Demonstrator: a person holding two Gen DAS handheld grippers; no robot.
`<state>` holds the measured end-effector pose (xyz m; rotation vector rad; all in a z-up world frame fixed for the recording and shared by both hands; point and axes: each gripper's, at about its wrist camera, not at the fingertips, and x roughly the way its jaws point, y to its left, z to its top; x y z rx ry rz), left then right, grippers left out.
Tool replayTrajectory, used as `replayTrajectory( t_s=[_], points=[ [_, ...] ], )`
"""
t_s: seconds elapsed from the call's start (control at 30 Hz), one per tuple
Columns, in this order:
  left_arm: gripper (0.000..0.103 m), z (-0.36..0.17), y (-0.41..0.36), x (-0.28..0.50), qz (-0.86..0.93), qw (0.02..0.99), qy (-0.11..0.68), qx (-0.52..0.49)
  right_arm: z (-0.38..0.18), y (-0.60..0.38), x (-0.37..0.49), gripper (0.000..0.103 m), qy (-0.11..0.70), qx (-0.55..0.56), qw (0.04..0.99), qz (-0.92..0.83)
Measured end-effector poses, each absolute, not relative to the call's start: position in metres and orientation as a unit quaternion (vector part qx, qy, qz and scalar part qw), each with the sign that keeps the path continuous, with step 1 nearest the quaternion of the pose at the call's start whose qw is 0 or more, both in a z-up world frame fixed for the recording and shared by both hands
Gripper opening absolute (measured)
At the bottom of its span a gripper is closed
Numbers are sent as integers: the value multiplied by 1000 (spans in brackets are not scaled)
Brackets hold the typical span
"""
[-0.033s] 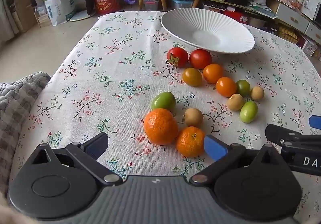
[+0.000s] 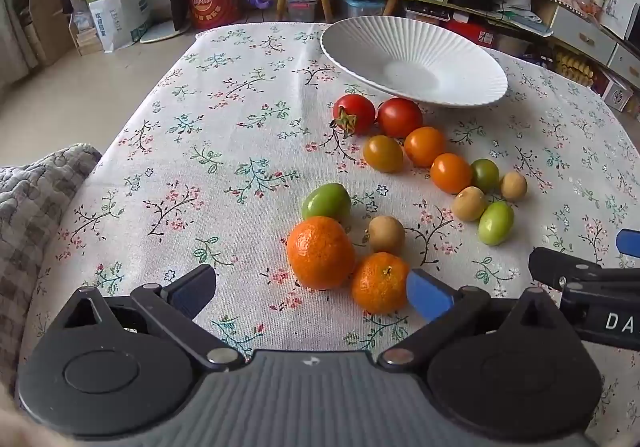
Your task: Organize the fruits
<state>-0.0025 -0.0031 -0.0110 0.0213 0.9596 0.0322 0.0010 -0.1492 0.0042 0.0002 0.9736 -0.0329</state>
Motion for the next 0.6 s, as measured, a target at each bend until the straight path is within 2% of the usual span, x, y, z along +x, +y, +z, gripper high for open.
replayTrajectory(
  t_s=[0.6],
  points=[
    [99,-2,-2,0,14,886,464,10,2,-148,0,102,470,-3,882,-15]
  ],
)
